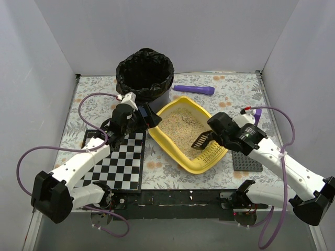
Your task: Clean the litter box
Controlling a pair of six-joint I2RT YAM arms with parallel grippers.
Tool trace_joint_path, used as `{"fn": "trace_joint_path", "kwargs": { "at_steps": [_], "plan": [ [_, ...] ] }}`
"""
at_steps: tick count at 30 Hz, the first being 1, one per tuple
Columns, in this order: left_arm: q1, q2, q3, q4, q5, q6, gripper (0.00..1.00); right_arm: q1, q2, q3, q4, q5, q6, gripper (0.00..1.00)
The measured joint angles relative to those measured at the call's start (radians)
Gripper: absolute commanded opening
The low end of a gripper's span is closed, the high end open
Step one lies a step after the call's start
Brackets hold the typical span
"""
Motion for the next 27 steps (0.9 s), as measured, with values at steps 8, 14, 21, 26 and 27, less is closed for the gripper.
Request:
{"fn": "trace_joint_path", "kwargs": {
  "at_steps": [8, 14, 21, 26, 27],
  "plan": [
    [-0.002, 0.049, 0.018, 0.038, -0.003, 0.014, 0.98, 0.001, 0.011, -0.095, -0.058, 0.085, 0.243, 0.01],
    [-0.037, 0.119, 0.03, 0.018, -0.068, 0.041, 0.98, 0.0, 0.105, -0.109, -0.011, 0.135, 0.281, 0.01],
    [-0.067, 0.211, 0.059, -0.016, -0.124, 0.054, 0.98, 0.001, 0.283, -0.08, 0.018, 0.201, 0.388, 0.01],
    [-0.07, 0.27, 0.076, -0.013, -0.124, 0.059, 0.98, 0.013, 0.359, -0.052, 0.031, 0.225, 0.404, 0.01],
    [-0.07, 0.273, 0.08, -0.01, -0.122, 0.06, 0.98, 0.012, 0.369, -0.052, 0.045, 0.233, 0.396, 0.01]
  ]
}}
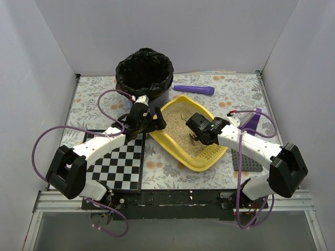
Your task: Clean the litter box
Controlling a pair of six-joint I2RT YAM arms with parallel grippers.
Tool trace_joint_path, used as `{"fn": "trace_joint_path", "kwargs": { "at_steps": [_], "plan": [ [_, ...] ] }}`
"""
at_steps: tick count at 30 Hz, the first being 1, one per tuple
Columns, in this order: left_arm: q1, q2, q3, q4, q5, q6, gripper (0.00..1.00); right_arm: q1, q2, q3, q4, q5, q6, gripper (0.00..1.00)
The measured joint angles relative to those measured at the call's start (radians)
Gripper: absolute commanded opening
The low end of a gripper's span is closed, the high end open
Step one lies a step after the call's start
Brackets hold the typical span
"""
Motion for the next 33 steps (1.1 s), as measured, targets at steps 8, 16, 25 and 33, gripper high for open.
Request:
{"fn": "trace_joint_path", "kwargs": {
  "at_steps": [8, 16, 25, 33],
  "plan": [
    [0.0, 0.011, 0.002, 0.014, 0.017, 0.008, 0.9, -0.056, 0.032, -0.08, 0.373, -0.002, -0.292, 0.01],
    [0.006, 0.017, 0.01, 0.014, 0.008, 0.005, 0.59, -0.078, 0.034, -0.145, 0.696, -0.076, -0.588, 0.01],
    [0.007, 0.027, 0.037, 0.006, 0.002, 0.082, 0.33, -0.124, -0.001, -0.182, 0.742, -0.166, -0.69, 0.01],
    [0.018, 0.055, 0.064, 0.024, 0.05, 0.198, 0.02, -0.208, -0.11, -0.288, 0.827, -0.306, -0.782, 0.01]
  ]
}}
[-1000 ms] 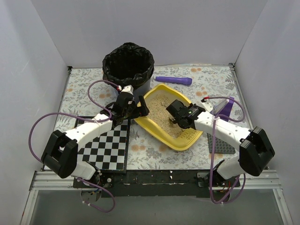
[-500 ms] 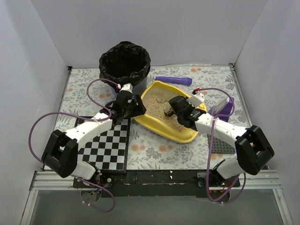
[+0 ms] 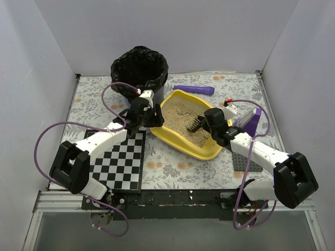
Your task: Clean the litter box
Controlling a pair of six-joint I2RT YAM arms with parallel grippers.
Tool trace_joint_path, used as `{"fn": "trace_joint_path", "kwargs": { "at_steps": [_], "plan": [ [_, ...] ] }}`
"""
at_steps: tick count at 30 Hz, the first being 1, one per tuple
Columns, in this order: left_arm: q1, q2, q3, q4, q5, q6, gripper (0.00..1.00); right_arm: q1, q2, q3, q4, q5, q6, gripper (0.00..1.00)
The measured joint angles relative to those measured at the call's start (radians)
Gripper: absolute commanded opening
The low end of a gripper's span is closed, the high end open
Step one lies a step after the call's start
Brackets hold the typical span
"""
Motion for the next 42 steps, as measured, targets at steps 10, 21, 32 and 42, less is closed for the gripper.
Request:
{"fn": "trace_joint_path", "kwargs": {
  "at_steps": [10, 21, 32, 42],
  "plan": [
    [0.009, 0.068, 0.059, 0.032, 0.054, 0.106, 0.0, -0.013, 0.009, 0.002, 0.011, 0.007, -0.072, 0.01],
    [0.026, 0.078, 0.062, 0.052, 0.121, 0.175, 0.0, -0.04, 0.125, -0.008, 0.299, -0.132, -0.284, 0.01],
    [0.038, 0.086, 0.063, 0.073, 0.166, 0.225, 0.0, -0.059, 0.248, -0.066, 0.675, -0.32, -0.401, 0.01],
    [0.039, 0.071, 0.027, 0.134, 0.176, 0.249, 0.0, -0.068, 0.311, -0.215, 0.984, -0.361, -0.167, 0.01]
  ]
}}
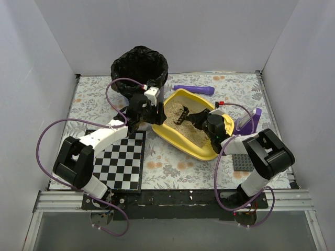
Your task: Clean the litter box
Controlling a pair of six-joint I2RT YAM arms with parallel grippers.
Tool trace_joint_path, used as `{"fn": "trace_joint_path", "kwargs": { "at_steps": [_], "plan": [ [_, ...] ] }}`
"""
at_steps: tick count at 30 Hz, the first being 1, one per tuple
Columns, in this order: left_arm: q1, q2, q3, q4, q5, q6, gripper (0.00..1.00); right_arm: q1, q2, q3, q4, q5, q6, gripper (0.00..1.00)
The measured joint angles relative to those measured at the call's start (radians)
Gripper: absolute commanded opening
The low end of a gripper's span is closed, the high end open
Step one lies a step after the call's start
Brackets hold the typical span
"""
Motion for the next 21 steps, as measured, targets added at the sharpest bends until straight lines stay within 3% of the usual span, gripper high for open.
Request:
{"fn": "trace_joint_path", "kwargs": {
  "at_steps": [8, 21],
  "plan": [
    [0.0, -0.025, -0.041, 0.049, -0.007, -0.008, 0.0, 0.016, 0.005, -0.134, 0.137, 0.002, 0.188, 0.01],
    [-0.028, -0.109, -0.128, 0.092, -0.016, 0.002, 0.0, 0.045, -0.318, -0.264, -0.066, 0.025, 0.261, 0.01]
  ]
}}
